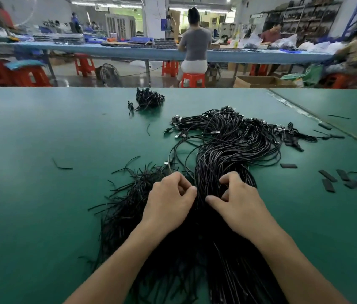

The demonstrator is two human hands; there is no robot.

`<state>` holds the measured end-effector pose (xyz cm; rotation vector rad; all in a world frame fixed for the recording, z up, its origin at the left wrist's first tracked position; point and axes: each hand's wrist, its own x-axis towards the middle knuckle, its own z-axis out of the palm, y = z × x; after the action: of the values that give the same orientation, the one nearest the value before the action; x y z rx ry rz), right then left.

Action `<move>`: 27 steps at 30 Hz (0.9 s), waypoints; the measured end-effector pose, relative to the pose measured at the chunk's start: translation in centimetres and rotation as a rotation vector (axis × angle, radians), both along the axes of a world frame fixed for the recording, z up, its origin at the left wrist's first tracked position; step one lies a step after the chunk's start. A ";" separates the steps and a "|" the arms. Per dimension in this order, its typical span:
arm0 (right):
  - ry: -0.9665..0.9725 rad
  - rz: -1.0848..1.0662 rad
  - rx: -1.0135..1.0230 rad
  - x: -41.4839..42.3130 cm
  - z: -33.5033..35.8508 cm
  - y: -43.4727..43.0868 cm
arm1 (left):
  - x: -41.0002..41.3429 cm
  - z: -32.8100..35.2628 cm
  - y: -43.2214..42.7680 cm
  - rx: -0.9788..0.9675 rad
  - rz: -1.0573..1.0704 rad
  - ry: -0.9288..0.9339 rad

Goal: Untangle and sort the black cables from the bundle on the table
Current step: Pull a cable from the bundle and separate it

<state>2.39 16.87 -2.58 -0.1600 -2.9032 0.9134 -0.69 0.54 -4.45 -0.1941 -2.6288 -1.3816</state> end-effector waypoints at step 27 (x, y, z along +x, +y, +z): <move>0.237 0.462 -0.551 2.2 6.2 -1.3 | 1.5 1.5 0.5 0.102 -0.105 0.325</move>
<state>4.58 15.55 3.63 0.5642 -2.4346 1.6551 0.79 1.05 -2.91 -0.5033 -2.3057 -1.3788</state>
